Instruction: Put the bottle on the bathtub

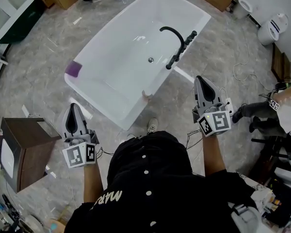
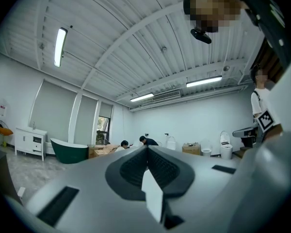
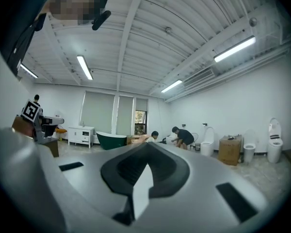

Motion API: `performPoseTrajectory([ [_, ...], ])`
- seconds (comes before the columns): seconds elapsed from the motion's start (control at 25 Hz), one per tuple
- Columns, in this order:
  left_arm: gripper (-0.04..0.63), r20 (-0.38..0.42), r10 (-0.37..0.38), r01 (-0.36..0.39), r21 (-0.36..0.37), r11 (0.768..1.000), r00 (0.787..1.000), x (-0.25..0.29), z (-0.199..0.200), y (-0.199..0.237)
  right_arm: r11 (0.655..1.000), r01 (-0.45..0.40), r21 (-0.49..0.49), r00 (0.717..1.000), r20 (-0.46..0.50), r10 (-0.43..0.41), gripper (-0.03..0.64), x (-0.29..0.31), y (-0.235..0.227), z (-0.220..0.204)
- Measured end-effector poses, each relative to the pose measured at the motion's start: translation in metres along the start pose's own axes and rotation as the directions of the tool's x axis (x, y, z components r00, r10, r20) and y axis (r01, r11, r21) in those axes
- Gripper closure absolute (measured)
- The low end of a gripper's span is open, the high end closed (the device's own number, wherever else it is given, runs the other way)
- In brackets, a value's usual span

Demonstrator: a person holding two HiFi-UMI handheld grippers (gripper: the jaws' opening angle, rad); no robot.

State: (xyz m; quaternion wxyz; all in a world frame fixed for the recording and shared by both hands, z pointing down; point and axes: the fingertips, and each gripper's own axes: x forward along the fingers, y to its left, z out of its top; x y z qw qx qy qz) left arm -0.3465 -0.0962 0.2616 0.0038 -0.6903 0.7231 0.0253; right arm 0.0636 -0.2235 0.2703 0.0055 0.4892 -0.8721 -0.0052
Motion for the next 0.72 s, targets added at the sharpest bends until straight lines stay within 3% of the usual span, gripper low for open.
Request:
performPoseTrajectory([
  [0.72, 0.586, 0.007, -0.004, 0.004, -0.014, 1.0, 1.0, 0.004, 0.001, 0.009, 1.0, -0.016, -0.011, 1.0, -0.004, 0.016, 0.615, 0.018, 0.017, 0.0],
])
